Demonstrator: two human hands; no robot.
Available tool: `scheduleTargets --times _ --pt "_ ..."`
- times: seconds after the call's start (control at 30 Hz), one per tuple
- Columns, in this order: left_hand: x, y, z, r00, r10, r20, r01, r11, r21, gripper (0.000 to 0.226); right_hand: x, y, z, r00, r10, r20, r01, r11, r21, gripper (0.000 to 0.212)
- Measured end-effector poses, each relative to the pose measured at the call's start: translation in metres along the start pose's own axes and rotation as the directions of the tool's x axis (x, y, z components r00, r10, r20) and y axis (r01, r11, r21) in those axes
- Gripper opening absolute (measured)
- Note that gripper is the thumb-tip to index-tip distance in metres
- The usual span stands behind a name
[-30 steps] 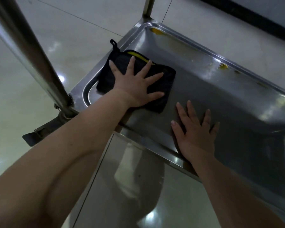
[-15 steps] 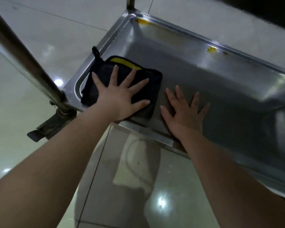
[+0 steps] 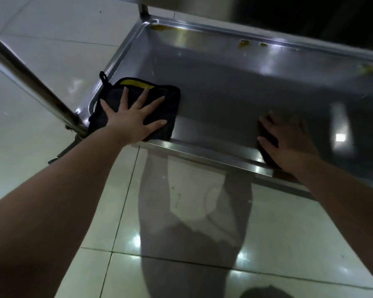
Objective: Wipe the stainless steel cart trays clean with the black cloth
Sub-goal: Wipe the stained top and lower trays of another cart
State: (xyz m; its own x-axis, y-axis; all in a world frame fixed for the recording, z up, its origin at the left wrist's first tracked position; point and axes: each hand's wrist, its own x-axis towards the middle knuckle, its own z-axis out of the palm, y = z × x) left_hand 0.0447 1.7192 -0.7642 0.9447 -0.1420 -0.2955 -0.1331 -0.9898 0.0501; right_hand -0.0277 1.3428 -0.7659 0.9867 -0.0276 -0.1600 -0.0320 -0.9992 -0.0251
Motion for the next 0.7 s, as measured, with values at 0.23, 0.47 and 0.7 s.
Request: scheduleTargets --times 0.23,0.47,0.7 --pt "-0.001 0.116 0.006 0.993 0.121 -0.007 -0.121 0.992 0.038 0.069 -0.02 0.025 0.016 0.94 0.326 0.101 -0.332 0.942 0.047 0.062" --pt "-0.034 0.274 0.029 0.934 0.357 -0.021 -0.355 0.933 0.053 0.072 -0.019 0.058 0.009 0.966 0.253 0.046 -0.257 0.935 0.245 0.054" --pt "-0.04 0.301 0.032 0.952 0.303 0.033 -0.304 0.952 0.037 0.071 -0.023 0.135 0.015 0.939 0.337 -0.072 -0.319 0.928 0.192 0.051"
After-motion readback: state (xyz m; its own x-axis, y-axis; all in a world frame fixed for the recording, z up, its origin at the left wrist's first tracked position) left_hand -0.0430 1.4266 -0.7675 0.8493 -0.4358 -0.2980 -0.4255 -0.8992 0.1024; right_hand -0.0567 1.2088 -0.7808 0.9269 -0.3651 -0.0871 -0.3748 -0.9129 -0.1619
